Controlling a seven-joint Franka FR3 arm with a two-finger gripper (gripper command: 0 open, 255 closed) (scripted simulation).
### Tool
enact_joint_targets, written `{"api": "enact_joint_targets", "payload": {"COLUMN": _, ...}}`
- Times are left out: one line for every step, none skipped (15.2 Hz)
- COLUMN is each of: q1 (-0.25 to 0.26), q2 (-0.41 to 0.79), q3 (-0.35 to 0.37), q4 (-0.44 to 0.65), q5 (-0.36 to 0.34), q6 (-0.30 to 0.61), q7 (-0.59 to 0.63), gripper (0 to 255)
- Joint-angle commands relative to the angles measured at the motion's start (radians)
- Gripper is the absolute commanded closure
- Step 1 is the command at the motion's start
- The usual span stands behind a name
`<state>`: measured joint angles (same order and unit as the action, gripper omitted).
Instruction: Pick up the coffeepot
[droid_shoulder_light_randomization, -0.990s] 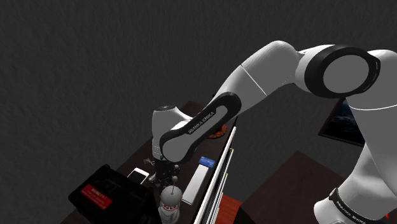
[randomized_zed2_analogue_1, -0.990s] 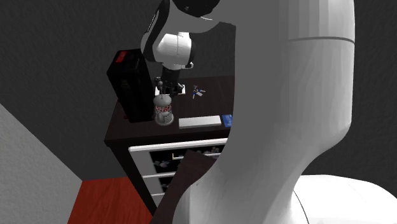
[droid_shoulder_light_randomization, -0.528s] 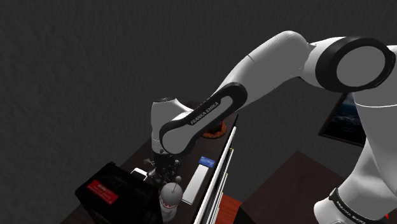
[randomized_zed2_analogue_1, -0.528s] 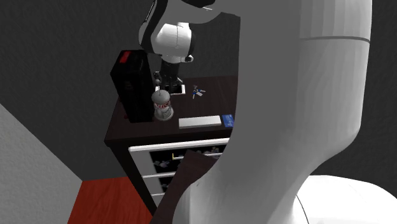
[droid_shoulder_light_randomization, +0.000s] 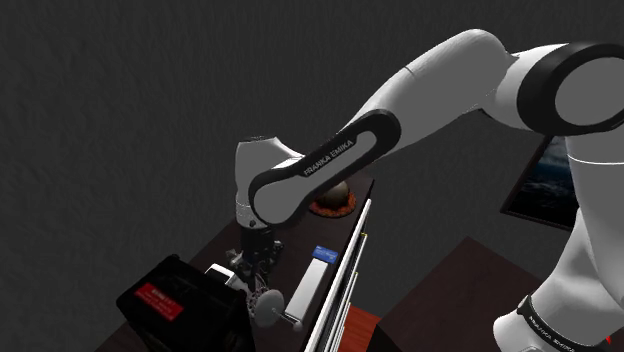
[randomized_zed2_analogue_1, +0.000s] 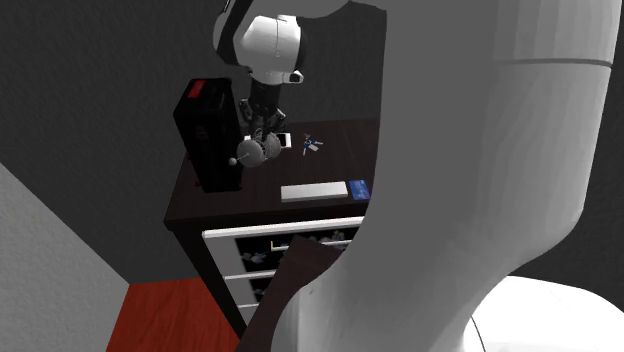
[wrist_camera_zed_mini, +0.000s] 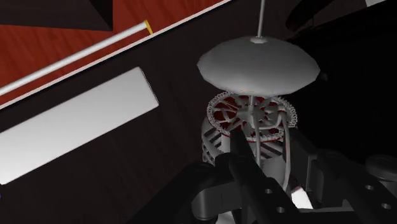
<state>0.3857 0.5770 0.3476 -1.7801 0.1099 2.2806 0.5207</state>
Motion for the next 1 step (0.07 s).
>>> {"api": "enact_joint_targets", "payload": {"q1": 0.000, "q2": -0.005, "q3": 0.001, "q4": 0.001, "q5": 0.001, "q6": -0.005, "q7": 0.002, "gripper": 255}}
